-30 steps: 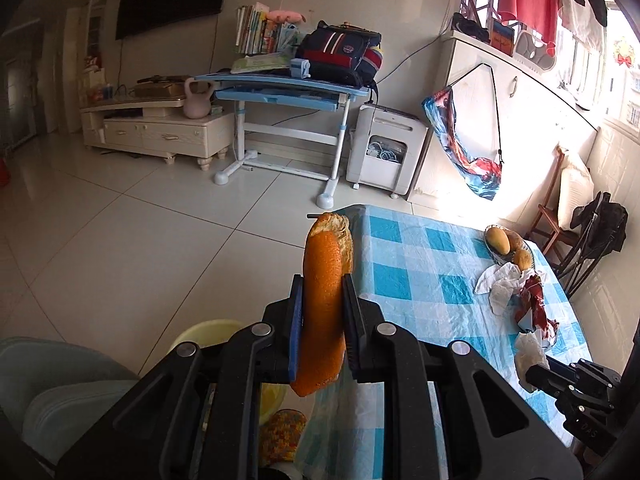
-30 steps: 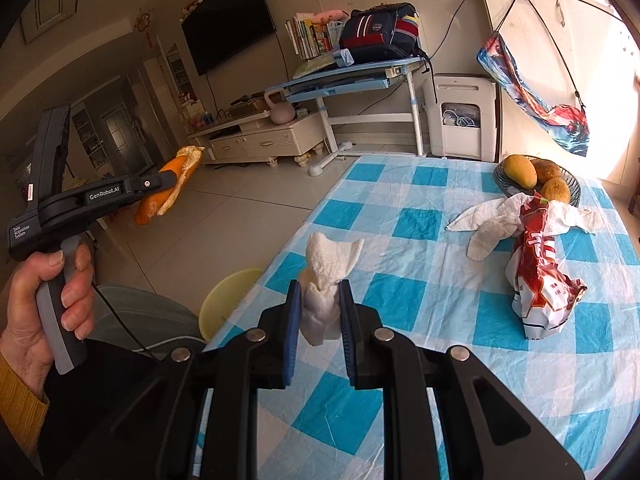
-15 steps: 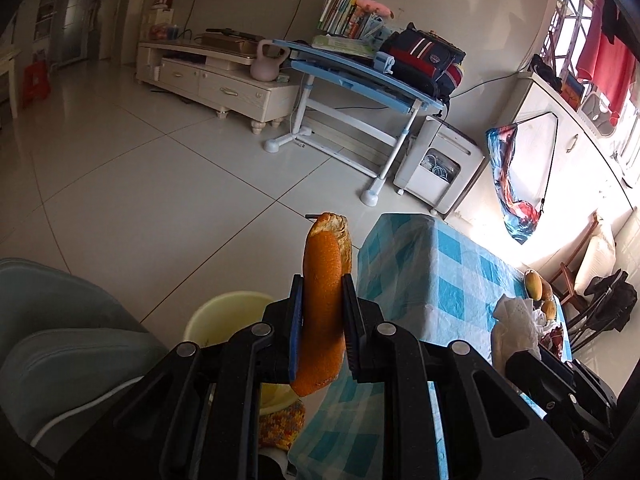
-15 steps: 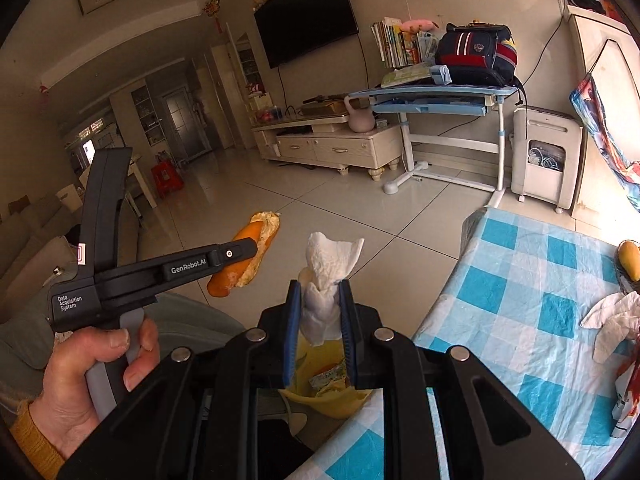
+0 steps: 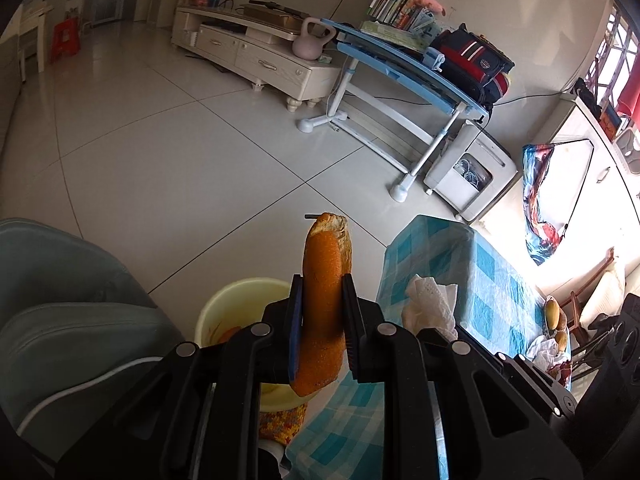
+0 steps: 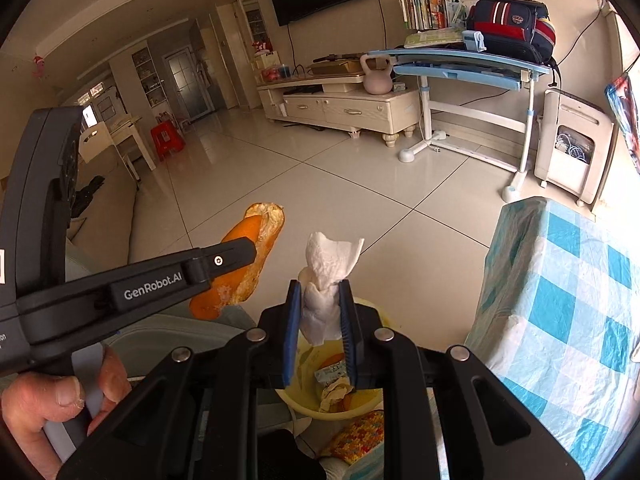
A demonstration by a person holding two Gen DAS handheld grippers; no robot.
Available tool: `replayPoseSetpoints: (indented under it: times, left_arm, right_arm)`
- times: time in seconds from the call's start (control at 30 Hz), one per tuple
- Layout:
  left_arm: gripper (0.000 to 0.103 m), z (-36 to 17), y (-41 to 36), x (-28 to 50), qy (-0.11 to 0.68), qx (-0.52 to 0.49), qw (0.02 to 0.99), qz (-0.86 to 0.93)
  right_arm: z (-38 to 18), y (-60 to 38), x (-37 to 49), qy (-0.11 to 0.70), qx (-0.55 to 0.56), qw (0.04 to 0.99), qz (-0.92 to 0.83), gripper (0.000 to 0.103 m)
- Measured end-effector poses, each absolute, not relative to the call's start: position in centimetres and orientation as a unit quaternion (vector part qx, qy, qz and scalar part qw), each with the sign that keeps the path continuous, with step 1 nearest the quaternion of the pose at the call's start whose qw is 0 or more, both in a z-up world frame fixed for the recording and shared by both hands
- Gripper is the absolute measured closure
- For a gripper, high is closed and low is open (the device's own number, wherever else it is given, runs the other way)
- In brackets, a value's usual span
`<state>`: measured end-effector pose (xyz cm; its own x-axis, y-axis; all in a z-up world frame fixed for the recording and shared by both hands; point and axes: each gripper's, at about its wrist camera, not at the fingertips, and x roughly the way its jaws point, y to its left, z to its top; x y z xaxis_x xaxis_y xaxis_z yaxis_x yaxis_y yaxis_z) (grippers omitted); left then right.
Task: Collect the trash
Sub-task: 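Open both tools over the yellow bin to drop tissue and carrot, then move both open tools back toward the table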
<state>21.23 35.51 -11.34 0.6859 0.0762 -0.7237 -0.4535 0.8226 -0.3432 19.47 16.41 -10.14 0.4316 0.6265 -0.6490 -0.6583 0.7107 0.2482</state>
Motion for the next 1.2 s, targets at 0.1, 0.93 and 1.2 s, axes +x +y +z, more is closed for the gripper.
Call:
replayPoseSetpoints:
  times: [0.1, 0.93, 1.2]
  left_arm:
    - [0.083, -11.8, 36.4, 21.1, 0.369, -0.27, 0.873, 0.171]
    - [0.029, -7.1, 33.8, 19.5, 0.288, -0.17, 0.91, 0.247]
    - [0.027, -6.2, 32.0, 19.5, 0.281, -0.133, 0.92, 0.239]
  right_arm:
    - [-11.2, 17.9, 20.4, 0.387, -0.033, 0.84, 0.38, 0.083]
    - [-11.2, 9.2, 15.6, 0.37, 0.012, 0.868, 0.33, 0.048]
    - [-11.6, 3.7, 14.4, 0.373, 0.016, 0.884, 0.282, 0.046]
